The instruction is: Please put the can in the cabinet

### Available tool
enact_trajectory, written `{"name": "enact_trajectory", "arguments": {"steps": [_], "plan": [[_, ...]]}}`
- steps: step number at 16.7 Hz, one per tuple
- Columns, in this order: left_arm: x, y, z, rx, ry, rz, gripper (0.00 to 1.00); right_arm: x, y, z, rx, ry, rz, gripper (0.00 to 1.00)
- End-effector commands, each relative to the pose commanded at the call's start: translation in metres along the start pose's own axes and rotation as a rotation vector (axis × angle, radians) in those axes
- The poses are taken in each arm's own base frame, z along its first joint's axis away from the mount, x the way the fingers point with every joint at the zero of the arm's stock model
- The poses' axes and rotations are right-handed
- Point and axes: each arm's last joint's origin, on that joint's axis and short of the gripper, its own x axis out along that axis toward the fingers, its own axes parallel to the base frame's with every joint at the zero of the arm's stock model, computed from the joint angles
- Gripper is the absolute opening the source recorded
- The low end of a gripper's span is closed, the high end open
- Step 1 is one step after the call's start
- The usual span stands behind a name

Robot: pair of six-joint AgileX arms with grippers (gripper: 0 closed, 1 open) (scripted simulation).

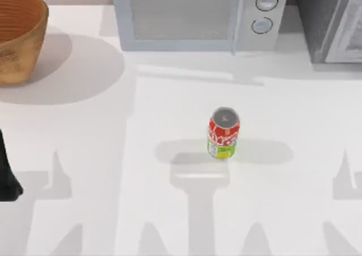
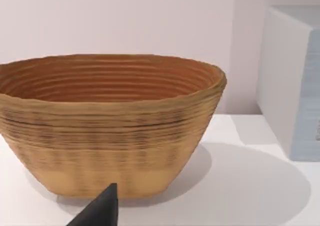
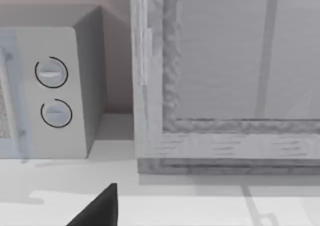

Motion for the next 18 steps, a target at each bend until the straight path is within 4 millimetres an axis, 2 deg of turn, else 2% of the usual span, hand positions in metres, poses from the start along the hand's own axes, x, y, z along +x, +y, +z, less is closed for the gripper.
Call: {"name": "enact_trajectory", "arguments": {"steps": [6,11,15,18], "plan": [[0.000,0.000,0.000,0.000,0.000,0.000,1.00,0.005,0.004,0.009,0.002,-0.006,0.001,1.00],[0.000,0.000,0.000,0.000,0.000,0.000,1.00,0.028,0.020,0.029,0.002,0.005,0.000,1.00],[0.000,0.000,0.000,0.000,0.000,0.000,1.00,0.064,0.052,0.037,-0.011,0.031,-0.001,1.00],[0.000,0.000,0.000,0.000,0.000,0.000,1.00,0.093,0.091,0.028,-0.028,0.049,-0.002,1.00]]}}
